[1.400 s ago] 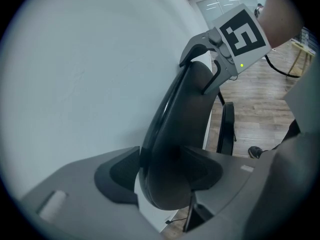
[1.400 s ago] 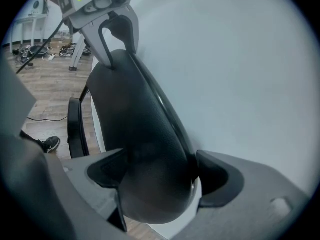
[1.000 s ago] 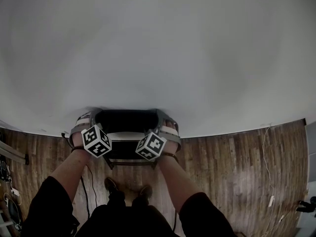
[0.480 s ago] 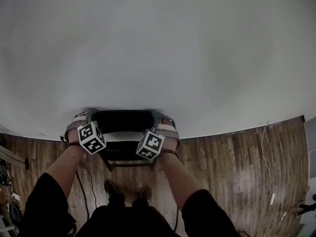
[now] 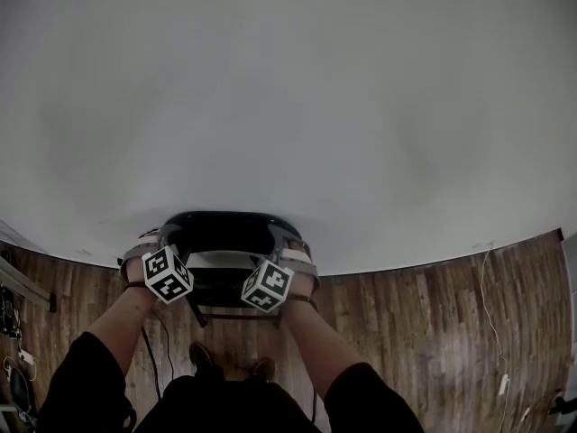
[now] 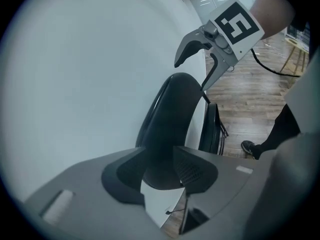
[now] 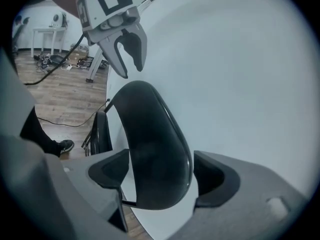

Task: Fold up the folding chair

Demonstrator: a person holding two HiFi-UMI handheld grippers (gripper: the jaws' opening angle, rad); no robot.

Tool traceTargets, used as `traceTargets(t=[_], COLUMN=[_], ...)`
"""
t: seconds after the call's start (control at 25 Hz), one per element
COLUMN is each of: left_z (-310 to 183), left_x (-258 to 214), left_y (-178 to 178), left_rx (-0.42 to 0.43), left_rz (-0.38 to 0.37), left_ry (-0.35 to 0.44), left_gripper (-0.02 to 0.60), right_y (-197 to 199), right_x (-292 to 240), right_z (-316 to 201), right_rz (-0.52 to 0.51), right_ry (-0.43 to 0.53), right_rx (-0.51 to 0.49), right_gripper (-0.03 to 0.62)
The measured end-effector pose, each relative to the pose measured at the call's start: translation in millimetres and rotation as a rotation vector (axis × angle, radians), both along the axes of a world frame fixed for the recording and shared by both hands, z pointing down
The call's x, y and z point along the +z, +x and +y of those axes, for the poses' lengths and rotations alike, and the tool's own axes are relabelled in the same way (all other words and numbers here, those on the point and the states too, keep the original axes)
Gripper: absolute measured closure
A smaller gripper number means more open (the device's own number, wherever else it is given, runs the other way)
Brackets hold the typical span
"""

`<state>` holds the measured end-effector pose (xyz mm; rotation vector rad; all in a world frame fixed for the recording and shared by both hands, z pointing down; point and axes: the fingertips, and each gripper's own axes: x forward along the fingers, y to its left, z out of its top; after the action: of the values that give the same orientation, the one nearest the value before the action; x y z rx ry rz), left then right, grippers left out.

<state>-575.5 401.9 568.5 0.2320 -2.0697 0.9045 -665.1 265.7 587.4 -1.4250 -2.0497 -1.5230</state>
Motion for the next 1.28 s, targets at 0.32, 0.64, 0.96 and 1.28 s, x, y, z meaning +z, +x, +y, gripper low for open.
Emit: traceTargets(t=[0.32, 0.64, 0.96, 1.28], left_z=[-38.0, -84.8, -108.1, -107.8], left_x=[-8.2, -8.5, -13.1, -27.9], left_y=[69.6, 122.3, 182.3, 264.8], left_rx=[-0.056, -0.08, -0.046, -0.016], left_rz=[-0.006, -0.042, -0.098, -0.174], left_ry=[0.05, 0.194, 0.342, 0.513], left_gripper=[0.414, 0.426, 0.448, 0.457], right_y=[58.7, 115.3, 198.7, 303.5], right_x=[17.5, 21.3, -8.3, -24.9], right_z=[-28.2, -58.3, -49.3, -33.7], right_rz=[0.148, 0.298, 0.398, 0.477], right_ry=[-0.082, -0.155, -0.233, -0.283], right_rx=[-0.012, 0.017, 0.025, 0.061], right_gripper=[0.201, 0.233, 0.275, 0.296])
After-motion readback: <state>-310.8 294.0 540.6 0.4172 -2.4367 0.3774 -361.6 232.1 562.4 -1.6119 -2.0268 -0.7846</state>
